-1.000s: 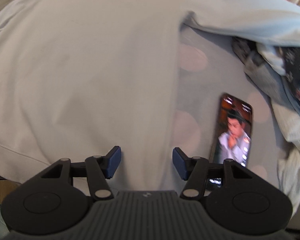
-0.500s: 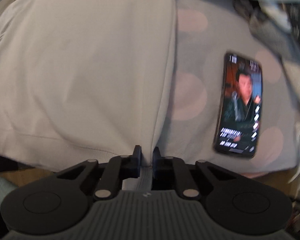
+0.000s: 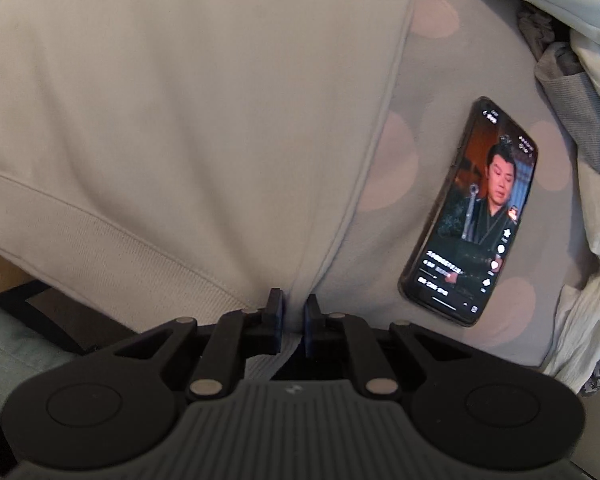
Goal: Fold clothes
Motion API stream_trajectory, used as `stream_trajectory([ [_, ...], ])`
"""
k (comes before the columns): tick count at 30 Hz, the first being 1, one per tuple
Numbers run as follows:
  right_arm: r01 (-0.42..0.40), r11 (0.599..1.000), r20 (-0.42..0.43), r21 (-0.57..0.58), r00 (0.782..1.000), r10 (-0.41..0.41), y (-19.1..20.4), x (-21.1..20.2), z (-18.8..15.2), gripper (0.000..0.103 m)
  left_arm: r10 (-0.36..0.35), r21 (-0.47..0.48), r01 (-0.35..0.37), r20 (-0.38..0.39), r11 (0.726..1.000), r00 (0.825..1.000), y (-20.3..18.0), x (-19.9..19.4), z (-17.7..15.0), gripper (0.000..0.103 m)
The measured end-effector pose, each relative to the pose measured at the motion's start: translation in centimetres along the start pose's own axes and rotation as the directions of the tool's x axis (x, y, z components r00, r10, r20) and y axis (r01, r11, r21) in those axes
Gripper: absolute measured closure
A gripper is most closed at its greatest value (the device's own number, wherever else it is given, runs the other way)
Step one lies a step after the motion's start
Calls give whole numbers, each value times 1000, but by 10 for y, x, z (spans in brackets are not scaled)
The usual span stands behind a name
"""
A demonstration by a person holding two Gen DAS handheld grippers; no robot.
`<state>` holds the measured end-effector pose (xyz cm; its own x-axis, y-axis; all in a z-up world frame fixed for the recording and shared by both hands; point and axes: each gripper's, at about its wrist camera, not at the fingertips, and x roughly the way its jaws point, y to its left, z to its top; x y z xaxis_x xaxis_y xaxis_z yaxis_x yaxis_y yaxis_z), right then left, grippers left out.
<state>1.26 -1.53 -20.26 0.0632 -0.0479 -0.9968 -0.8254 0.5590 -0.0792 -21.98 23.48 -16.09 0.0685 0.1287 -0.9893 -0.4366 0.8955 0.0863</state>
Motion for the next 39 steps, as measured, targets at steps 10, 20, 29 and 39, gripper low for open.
stream_trajectory([
  [10,-5,999,104,49,995,0,-9,-22,-8,53,-158,-212,177,101,961,982,41,-12,6,73],
  [20,-40,975,363,221,931,-44,-52,-70,14,48,-156,-392,336,424,856,892,113,-57,28,58],
  [29,-92,969,473,231,881,-29,-40,-54,40,48,65,-572,226,443,788,894,220,-46,66,58],
  [39,-88,986,474,145,880,9,-16,-43,67,48,261,-577,-4,363,817,895,273,-3,88,45],
])
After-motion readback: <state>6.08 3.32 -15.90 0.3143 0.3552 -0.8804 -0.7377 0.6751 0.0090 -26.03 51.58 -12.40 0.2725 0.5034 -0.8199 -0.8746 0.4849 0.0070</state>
